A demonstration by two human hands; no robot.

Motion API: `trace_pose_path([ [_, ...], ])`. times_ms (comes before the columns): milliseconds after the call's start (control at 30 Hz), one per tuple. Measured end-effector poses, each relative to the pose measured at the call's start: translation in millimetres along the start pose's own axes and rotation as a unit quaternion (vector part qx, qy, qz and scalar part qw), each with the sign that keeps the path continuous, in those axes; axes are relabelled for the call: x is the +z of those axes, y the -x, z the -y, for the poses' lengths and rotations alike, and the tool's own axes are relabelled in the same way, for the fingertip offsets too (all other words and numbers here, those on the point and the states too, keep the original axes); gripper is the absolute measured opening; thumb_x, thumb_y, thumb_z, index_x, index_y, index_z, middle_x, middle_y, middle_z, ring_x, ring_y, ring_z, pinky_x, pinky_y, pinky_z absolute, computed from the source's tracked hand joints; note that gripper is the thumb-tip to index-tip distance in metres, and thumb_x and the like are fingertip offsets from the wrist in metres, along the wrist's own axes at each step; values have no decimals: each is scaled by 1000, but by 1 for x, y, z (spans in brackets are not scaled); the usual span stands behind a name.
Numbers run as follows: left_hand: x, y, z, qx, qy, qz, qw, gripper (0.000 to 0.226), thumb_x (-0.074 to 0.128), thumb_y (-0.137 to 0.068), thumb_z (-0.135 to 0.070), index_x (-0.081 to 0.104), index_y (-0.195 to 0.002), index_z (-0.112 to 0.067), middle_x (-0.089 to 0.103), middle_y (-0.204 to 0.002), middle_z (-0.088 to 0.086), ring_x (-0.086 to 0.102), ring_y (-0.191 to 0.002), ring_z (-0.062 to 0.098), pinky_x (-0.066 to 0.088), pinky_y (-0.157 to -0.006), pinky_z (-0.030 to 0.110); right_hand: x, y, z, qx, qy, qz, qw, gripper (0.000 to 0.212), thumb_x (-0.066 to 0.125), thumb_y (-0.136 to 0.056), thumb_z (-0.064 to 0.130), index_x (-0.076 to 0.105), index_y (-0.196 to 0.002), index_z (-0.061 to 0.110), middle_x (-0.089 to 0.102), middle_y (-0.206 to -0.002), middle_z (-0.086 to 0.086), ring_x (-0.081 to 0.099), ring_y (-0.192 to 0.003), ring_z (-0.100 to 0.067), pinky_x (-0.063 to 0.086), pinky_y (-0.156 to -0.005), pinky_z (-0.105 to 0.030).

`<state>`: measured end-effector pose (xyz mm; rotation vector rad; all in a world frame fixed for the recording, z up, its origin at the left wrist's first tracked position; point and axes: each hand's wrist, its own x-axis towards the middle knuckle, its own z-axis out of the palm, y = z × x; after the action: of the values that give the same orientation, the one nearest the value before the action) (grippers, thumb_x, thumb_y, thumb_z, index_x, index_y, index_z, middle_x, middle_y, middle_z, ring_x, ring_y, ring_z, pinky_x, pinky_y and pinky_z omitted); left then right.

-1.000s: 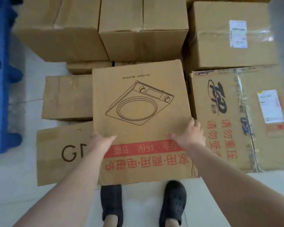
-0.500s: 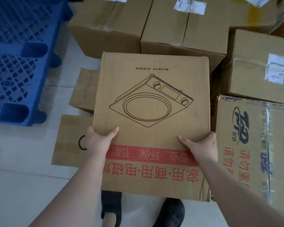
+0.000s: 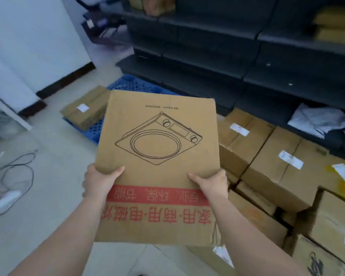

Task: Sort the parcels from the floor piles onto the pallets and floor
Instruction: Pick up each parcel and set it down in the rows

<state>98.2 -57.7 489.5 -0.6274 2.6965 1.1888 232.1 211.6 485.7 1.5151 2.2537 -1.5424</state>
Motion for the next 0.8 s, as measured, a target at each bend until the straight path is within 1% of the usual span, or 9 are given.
trace_pose_path([
  [133,-114,-61,18,-4,45,-50,998,104,81,-43,-64,42,-128,-19,55,-127,7,52,-118,35,43,-96,57,79,44,92,-69,15,33,997,100,84,-55,56,36,-126,5,46,-132,-12,47,-123,-32,45,-97,-49],
  [267,-193,-119,45,-12,100,-84,991,112,77,-36,-68,40,-130,-21,54,-128,5,52,-118,32,44,-96,56,164,71,161,-111,18,54,992,101,83,-57,57,35,-129,5,46,-132,-11,50,-121,-31,46,-96,-49],
  [367,-236,-158,61,-20,114,-114,987,108,78,-37,-67,41,-129,-21,55,-127,4,53,-116,32,45,-95,56,224,81,198,-127,21,71,989,110,83,-52,60,33,-132,6,45,-134,-12,46,-124,-32,44,-98,-52],
  [467,-270,-199,73,-34,110,-130,985,102,78,-40,-65,44,-126,-22,56,-125,3,54,-115,31,45,-94,55,280,86,228,-128,37,93,987,111,82,-54,61,31,-135,5,42,-136,-12,44,-126,-33,44,-98,-52],
  [567,-294,-250,85,-49,125,-136,982,110,71,-27,-71,45,-123,-25,58,-122,1,56,-112,29,48,-91,55,336,84,259,-132,46,107,984,113,82,-55,61,29,-137,5,41,-138,-12,44,-127,-32,44,-98,-51],
  [633,-308,-289,91,-58,122,-149,980,112,70,-24,-72,46,-122,-25,59,-121,1,57,-111,29,48,-90,55,375,79,284,-131,57,117,983,111,81,-57,60,29,-137,5,41,-139,-12,44,-127,-33,44,-98,-50],
  [700,-321,-330,91,-62,119,-158,978,109,75,-30,-68,46,-125,-23,58,-124,4,56,-113,30,47,-92,55,416,69,312,-129,58,127,982,109,82,-57,59,30,-136,5,42,-138,-12,45,-126,-33,45,-97,-51],
  [800,-341,-394,83,-79,103,-175,976,100,84,-47,-55,42,-130,-19,55,-129,8,53,-118,33,45,-94,56,475,53,361,-127,64,145,979,108,83,-55,59,32,-134,5,43,-137,-12,46,-124,-33,47,-95,-50],
])
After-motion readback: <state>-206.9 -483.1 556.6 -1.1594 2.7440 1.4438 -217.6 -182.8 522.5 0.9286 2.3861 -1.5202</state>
